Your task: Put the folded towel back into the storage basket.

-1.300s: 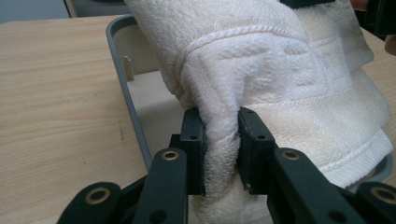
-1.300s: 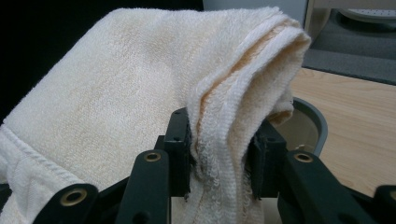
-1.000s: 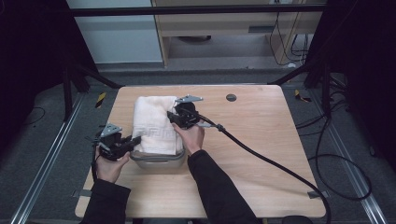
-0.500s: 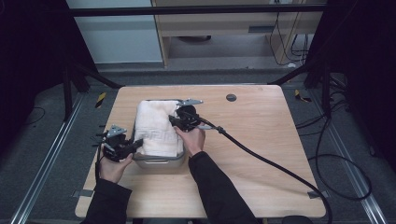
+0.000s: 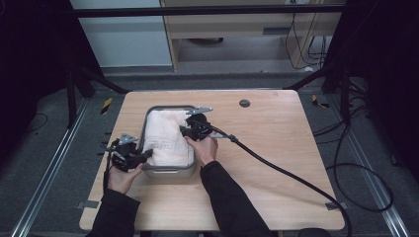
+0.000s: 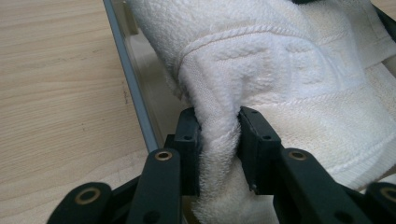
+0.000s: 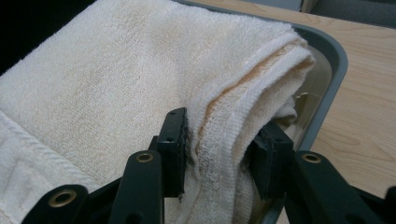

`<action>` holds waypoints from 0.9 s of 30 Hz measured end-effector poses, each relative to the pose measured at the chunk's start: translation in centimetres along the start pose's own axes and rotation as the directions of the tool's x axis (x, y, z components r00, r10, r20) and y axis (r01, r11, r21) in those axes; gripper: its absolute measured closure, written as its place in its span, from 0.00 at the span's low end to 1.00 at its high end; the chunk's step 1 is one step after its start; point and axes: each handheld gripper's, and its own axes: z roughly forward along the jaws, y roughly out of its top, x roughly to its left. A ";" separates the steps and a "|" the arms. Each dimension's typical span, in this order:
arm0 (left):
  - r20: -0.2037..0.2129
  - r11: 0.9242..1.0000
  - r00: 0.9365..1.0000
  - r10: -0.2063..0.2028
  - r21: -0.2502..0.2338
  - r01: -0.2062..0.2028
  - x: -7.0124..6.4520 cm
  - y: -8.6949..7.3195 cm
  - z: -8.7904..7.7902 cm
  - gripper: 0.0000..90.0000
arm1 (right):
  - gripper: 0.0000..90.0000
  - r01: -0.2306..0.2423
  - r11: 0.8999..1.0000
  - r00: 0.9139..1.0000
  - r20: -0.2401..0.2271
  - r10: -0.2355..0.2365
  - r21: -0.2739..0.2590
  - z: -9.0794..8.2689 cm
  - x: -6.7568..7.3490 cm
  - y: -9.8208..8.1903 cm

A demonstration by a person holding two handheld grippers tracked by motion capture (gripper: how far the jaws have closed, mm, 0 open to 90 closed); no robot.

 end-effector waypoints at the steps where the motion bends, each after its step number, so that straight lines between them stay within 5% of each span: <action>1: -0.003 1.000 1.000 -0.001 0.000 0.001 0.0 0.0 0.0 0.75 | 0.67 0.005 1.000 1.000 0.002 -0.005 0.003 0.0 0.0 0.0; 7: -0.018 0.999 1.000 0.000 -0.039 -0.001 -0.1 0.2 -0.5 0.67 | 0.63 0.040 0.999 0.999 0.017 -0.040 0.001 0.0 -0.1 -0.1; 15: -0.016 0.990 1.000 0.019 -0.142 -0.021 -0.6 0.9 -2.4 0.63 | 0.51 0.083 0.993 0.996 0.026 -0.081 -0.084 -2.2 -0.5 0.8; 21: -0.007 0.981 0.999 0.038 -0.192 -0.039 -1.1 1.0 -3.1 0.57 | 0.39 0.083 0.990 0.996 0.037 -0.079 -0.116 -5.0 -2.2 0.5; 27: 0.001 0.981 0.998 0.067 -0.185 -0.066 -1.9 0.8 -2.8 0.52 | 0.29 0.047 0.990 0.999 0.024 -0.044 -0.130 -7.9 -4.4 -0.4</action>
